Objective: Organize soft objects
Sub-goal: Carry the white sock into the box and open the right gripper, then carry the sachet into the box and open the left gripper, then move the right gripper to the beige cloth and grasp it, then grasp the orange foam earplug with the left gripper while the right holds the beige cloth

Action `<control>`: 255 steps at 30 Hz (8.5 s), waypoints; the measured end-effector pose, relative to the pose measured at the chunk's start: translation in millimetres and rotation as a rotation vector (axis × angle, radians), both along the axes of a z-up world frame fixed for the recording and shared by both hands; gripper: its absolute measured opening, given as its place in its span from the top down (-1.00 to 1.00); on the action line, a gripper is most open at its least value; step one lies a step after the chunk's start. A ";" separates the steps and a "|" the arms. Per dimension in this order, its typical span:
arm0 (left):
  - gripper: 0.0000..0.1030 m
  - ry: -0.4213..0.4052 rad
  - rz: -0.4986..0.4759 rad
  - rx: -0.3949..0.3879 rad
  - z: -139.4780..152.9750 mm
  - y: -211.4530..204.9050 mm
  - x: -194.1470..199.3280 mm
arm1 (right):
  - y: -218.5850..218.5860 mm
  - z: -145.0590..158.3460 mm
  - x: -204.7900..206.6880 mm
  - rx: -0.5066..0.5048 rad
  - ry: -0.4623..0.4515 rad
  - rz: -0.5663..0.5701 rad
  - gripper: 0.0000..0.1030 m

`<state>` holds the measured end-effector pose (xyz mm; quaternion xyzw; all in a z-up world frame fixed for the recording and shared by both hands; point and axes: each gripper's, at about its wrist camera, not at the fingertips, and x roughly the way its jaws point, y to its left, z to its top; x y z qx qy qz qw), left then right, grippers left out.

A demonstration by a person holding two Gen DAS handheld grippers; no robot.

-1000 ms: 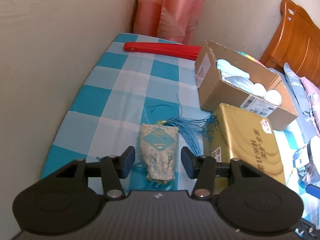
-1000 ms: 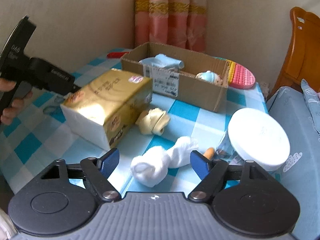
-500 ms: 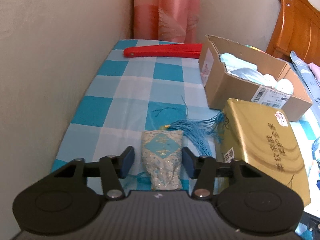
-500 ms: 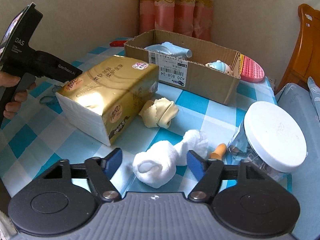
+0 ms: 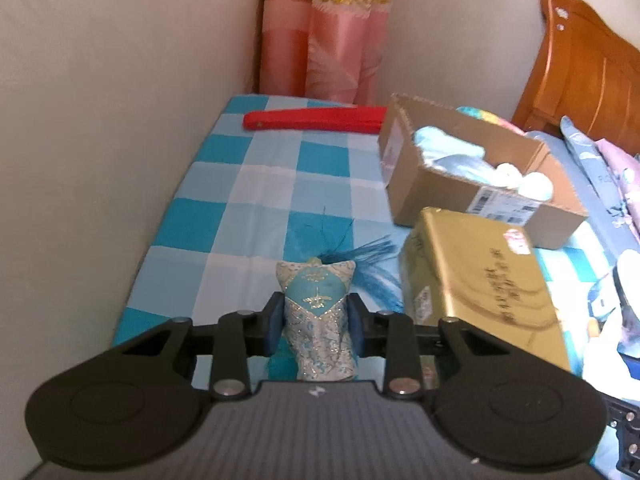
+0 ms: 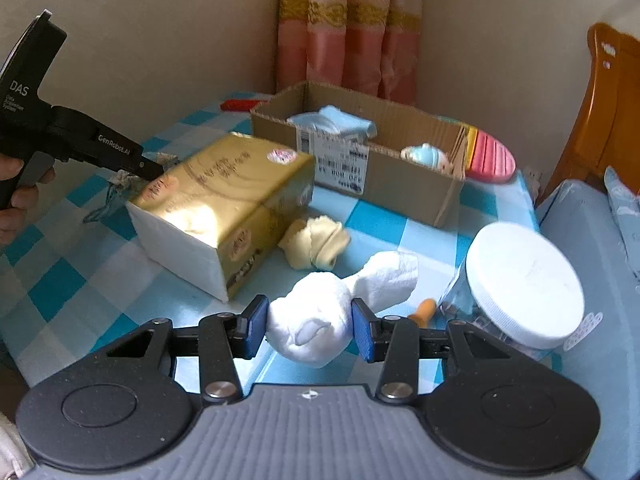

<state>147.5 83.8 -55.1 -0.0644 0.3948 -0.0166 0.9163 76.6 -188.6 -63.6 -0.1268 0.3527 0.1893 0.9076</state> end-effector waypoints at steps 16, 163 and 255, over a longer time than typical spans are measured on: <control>0.40 -0.116 -0.053 -0.042 46.8 -3.7 -34.4 | 3.4 42.4 1.3 -0.032 -0.125 0.055 0.04; -0.78 -0.114 -0.244 0.121 50.4 -88.8 -34.5 | 27.4 -18.1 77.2 -0.217 -0.045 0.290 0.30; 0.75 0.014 -0.737 0.097 20.8 -216.4 -32.1 | -60.2 -21.1 -18.2 0.018 0.038 0.053 0.08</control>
